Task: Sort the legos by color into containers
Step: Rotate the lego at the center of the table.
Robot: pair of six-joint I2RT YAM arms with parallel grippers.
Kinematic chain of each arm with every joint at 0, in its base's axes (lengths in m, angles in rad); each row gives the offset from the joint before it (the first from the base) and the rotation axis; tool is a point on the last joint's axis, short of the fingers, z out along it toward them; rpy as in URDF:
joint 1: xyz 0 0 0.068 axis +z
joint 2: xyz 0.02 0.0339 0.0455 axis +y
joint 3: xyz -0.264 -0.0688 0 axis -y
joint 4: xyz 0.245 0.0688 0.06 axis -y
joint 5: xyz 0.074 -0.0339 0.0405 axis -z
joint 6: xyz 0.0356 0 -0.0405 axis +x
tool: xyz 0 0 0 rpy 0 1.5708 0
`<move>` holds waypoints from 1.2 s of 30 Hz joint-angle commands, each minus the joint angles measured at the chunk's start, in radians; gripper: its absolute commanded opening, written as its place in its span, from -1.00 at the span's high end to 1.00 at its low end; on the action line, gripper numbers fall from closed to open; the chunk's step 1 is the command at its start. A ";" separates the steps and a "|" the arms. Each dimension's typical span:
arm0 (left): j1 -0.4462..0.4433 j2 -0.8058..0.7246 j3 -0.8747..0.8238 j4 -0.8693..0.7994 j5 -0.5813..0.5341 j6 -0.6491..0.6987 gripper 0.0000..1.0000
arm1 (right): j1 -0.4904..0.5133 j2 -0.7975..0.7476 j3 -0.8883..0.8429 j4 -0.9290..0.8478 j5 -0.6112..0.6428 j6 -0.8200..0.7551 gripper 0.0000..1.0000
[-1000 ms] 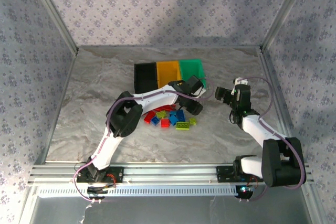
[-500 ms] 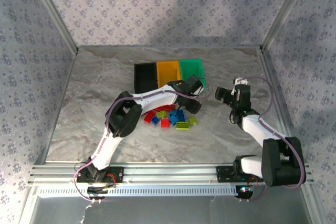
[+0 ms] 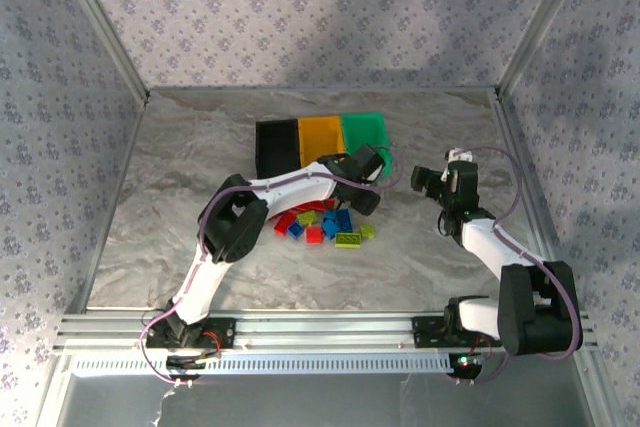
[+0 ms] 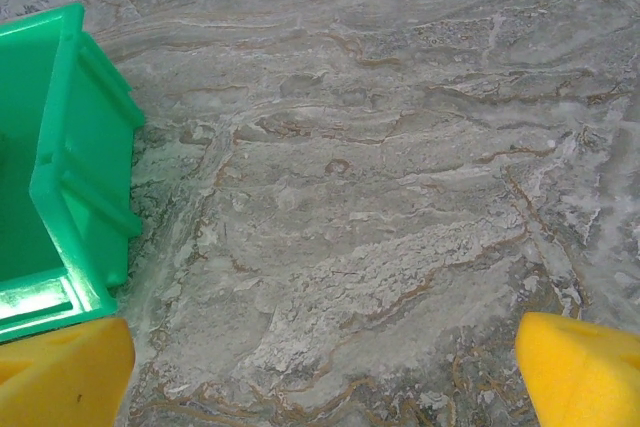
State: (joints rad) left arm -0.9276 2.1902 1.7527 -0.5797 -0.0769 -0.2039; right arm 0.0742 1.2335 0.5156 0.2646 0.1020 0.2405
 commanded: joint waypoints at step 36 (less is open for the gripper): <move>0.001 -0.007 -0.011 0.004 -0.096 0.012 -0.33 | -0.019 0.000 0.032 -0.025 0.007 0.031 -1.00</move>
State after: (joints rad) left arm -0.9249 2.1818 1.6909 -0.5499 -0.1463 -0.2028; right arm 0.0620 1.2335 0.5163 0.2592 0.1017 0.2520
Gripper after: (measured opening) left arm 0.667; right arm 0.999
